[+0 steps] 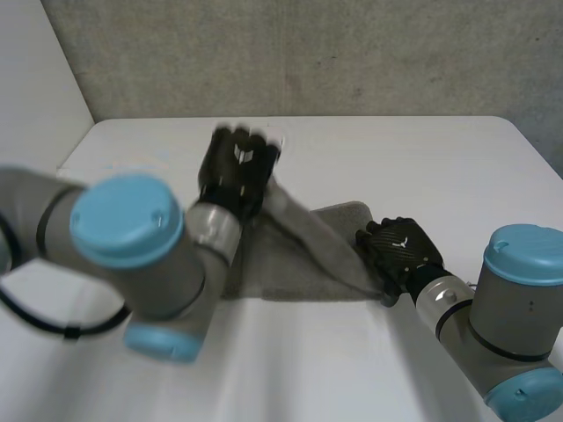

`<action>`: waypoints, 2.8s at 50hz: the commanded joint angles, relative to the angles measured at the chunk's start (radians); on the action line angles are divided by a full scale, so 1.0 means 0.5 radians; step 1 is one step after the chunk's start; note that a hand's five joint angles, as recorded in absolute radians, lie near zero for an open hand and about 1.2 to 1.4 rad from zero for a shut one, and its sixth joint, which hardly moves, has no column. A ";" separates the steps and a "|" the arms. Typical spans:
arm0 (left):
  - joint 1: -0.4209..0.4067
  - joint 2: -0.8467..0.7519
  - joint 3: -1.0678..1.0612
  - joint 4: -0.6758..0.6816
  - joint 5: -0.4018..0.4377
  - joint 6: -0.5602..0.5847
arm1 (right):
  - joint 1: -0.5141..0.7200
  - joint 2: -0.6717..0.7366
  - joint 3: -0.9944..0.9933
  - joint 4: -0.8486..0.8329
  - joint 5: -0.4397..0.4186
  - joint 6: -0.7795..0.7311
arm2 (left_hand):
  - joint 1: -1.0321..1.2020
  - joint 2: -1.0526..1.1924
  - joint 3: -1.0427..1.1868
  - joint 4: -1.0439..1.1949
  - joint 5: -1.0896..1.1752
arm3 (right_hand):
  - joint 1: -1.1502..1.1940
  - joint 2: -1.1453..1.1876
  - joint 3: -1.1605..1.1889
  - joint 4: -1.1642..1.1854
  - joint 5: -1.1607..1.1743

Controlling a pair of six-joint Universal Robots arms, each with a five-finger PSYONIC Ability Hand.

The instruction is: Fold the towel.

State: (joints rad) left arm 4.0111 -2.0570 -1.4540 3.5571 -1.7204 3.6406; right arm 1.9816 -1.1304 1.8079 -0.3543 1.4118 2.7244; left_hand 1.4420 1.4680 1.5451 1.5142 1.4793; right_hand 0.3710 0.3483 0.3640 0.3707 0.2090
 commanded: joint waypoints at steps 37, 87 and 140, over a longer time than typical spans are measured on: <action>0.194 0.411 -0.771 0.470 -0.020 -0.010 | -0.247 -0.199 0.017 0.429 0.011 -0.597 | -1.917 -1.969 -2.123 -2.061 -2.340 | 2.051 2.096 2.065 2.051 2.025; -0.054 0.111 -0.271 0.126 -0.060 -0.716 | 0.240 -0.117 -0.453 0.396 0.042 0.371 | -2.375 -2.427 -2.581 -2.519 -2.798 | -0.349 -0.303 -0.335 -0.348 -0.374; 0.059 -0.163 -0.267 -0.503 0.032 -0.851 | 0.286 0.463 -0.916 0.791 -0.170 0.592 | -2.410 -2.462 -2.616 -2.554 -2.834 | -0.393 -0.347 -0.379 -0.392 -0.418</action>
State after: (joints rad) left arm 4.0253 -2.1371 -1.5723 3.3037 -1.7051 3.2155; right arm 2.1137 -0.9306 1.3545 0.0418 1.3183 3.0247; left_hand 0.3047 0.3169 0.3135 0.3336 0.2888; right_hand 0.2294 0.2606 0.2615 0.2648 0.0655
